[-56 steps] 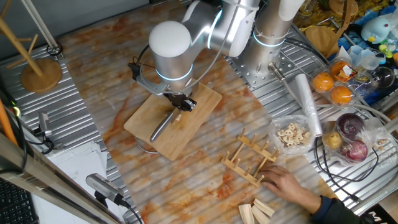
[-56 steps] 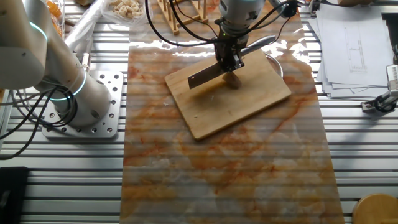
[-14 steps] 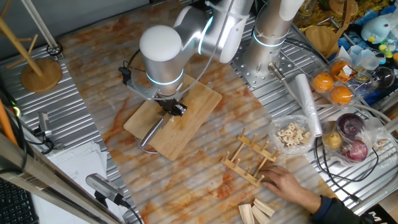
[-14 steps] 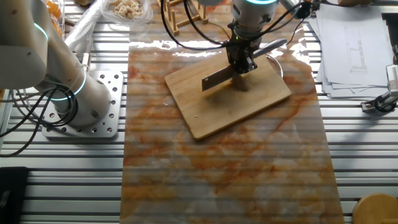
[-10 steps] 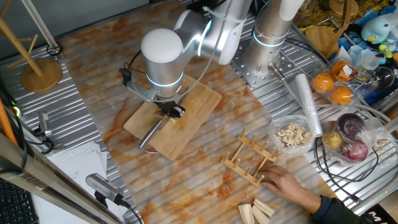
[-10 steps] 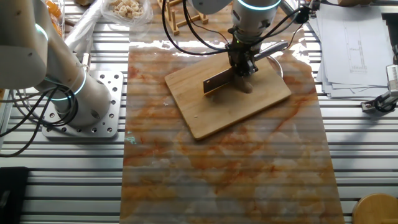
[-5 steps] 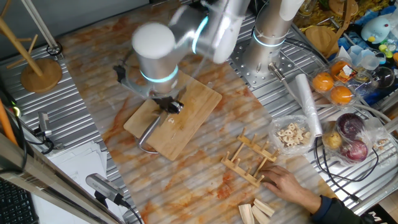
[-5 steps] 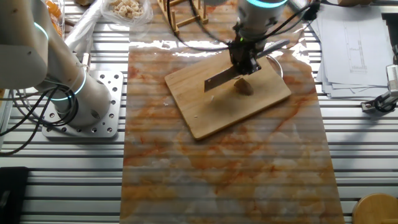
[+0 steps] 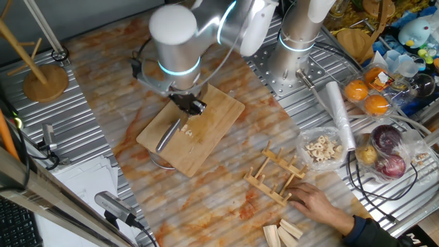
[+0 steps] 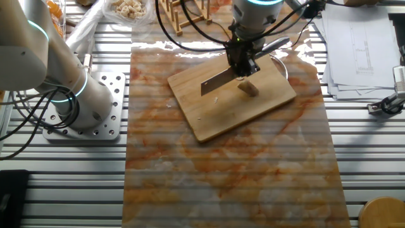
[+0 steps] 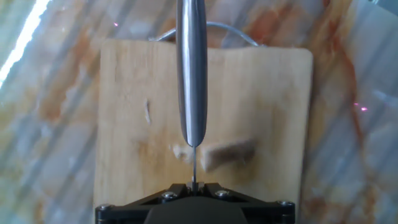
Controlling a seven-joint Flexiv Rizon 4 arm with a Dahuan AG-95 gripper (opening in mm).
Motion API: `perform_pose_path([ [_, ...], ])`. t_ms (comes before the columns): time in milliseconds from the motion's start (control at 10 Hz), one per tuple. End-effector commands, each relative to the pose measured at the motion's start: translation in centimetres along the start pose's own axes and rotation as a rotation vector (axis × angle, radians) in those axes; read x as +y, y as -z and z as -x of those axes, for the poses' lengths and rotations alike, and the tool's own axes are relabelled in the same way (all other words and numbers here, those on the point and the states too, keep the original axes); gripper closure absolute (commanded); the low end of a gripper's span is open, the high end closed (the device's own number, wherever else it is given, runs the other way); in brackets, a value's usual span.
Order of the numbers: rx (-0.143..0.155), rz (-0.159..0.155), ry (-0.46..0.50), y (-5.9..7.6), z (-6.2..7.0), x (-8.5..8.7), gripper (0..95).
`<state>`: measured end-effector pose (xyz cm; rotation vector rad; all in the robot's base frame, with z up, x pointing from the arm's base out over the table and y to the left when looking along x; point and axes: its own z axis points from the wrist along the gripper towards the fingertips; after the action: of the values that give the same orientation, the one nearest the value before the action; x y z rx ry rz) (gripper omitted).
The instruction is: Slice the lotus root
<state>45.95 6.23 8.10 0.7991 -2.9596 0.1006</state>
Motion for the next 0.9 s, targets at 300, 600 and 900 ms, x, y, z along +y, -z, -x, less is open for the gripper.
perform_pose_path([
  [300, 0.019, 0.034, -0.039, 0.02, -0.02, 0.11, 95.0],
  [600, 0.021, 0.012, -0.187, 0.02, -0.02, 0.11, 95.0],
  [900, 0.006, -0.018, -0.162, 0.02, -0.02, 0.11, 95.0],
])
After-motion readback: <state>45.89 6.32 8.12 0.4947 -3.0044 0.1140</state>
